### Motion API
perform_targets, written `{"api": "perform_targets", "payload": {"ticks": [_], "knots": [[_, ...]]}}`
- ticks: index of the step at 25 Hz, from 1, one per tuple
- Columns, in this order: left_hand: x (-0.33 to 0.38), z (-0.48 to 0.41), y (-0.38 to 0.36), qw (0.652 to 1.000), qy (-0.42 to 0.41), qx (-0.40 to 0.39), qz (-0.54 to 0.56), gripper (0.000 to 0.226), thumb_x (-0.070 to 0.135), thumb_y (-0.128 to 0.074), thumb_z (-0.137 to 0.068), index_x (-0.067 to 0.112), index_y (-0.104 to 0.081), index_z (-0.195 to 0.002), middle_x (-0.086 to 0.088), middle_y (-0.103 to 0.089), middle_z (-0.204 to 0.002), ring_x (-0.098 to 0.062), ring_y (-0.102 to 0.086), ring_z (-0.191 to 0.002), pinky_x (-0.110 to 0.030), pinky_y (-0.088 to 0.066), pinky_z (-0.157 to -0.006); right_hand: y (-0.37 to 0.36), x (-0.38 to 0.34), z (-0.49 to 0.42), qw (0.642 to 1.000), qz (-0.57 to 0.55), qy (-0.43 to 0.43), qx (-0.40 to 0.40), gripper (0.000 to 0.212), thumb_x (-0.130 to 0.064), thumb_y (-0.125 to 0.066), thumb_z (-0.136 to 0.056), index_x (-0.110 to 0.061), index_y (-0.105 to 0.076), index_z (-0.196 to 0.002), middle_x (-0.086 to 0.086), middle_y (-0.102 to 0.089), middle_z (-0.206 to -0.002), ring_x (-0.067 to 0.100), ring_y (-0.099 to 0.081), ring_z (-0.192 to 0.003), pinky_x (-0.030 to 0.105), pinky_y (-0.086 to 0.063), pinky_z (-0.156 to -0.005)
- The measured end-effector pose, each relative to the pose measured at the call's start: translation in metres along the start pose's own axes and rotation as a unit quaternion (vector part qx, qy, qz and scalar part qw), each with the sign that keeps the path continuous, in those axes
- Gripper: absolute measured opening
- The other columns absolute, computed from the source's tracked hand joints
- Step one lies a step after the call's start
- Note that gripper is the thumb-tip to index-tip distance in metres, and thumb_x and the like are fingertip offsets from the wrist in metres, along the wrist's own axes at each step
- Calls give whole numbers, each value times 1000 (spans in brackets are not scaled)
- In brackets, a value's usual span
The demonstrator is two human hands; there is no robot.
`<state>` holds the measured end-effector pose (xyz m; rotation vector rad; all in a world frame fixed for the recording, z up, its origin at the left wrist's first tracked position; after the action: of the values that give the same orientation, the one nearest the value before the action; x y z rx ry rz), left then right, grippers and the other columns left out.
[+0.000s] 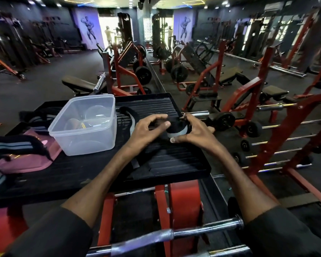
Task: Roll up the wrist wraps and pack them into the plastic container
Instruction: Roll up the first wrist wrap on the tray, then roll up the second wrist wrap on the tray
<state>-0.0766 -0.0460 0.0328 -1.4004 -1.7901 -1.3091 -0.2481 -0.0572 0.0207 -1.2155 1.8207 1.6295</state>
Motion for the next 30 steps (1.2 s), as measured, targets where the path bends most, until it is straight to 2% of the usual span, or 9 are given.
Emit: {"api": "perform_targets", "payload": {"ticks": [4, 6, 9, 12, 15, 19, 23, 27, 30], "knots": [[-16, 2, 36, 996, 13, 56, 61, 21, 26, -59, -100, 28, -68, -119, 5, -70, -125, -13, -64, -119, -37, -50, -105, -22, 55, 3, 991, 91, -89, -35, 79, -81, -84, -34, -46, -54, -97, -5, -64, -108, 22, -56, -114, 51, -44, -102], [-26, 8, 49, 995, 23, 69, 66, 20, 22, -58, -101, 32, -68, -115, 6, -70, -124, -16, -64, -119, -38, -50, -105, -27, 69, 1, 985, 114, -118, -52, 82, -88, -77, -33, -49, -49, -99, -2, -62, -113, 20, -49, -117, 51, -36, -105], [-42, 17, 60, 992, 40, 83, 87, 22, 20, -57, -102, 33, -68, -115, 7, -70, -123, -18, -65, -118, -33, -51, -101, -26, 54, -2, 977, 100, -134, -130, 72, -55, -86, -57, -47, -47, -117, -2, -62, -124, 20, -50, -121, 44, -34, -101], [-54, 25, 74, 988, 58, 108, 90, 22, 15, -55, -102, 23, -67, -119, 10, -70, -117, -9, -66, -112, -26, -52, -94, -13, 19, -6, 977, 33, -104, -181, 85, -25, -89, -75, -30, -39, -143, -6, -55, -129, 20, -51, -128, 35, -45, -106], [-70, 29, 88, 990, 68, 111, 56, 23, 19, -55, -102, 23, -68, -120, 5, -70, -121, -10, -65, -115, -37, -51, -103, -2, -29, -18, 994, -7, -35, -103, 74, -36, -85, -76, -34, -46, -138, -8, -55, -125, 14, -56, -119, 28, -54, -88], [-79, 31, 93, 992, 73, 103, 28, 22, 20, -55, -101, 30, -68, -117, 3, -70, -123, -15, -64, -118, -46, -49, -107, -48, -74, -41, 998, 19, 45, -29, 56, -59, -71, -67, -50, -53, -120, -22, -60, -112, 9, -58, -109, 55, -43, -105], [-78, 28, 102, 992, 67, 108, -2, 24, 15, -54, -101, 21, -68, -119, 0, -69, -123, -15, -62, -120, -46, -46, -109, -108, -65, -84, 999, -24, -38, -13, 48, -36, -72, -72, -44, -56, -117, -17, -61, -110, 14, -56, -114, 57, -34, -110], [-76, 30, 111, 993, 63, 98, -34, 27, 14, -54, -102, 13, -65, -126, -1, -67, -129, -11, -58, -124, -38, -43, -113, -136, -42, -115, 990, 9, -136, -35, 66, -26, -71, -75, -26, -46, -136, 4, -54, -129, 29, -42, -129, 53, -34, -112], [-80, 39, 111, 994, 71, 79, -32, 29, 16, -53, -103, 15, -64, -130, 2, -61, -137, -3, -51, -131, -27, -38, -116, -164, -26, -117, 965, -134, -213, -74, 62, -15, -74, -73, -13, -41, -125, 12, -55, -117, 27, -56, -109, 40, -54, -85]]}}
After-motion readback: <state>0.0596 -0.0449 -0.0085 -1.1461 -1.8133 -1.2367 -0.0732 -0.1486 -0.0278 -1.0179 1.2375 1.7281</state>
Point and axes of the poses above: each hand's wrist, its own z-axis away from the middle knuckle, its own y-axis out of the back of the hand, x = y × z, the point moved 10 cm from there along -z, towards the middle knuckle
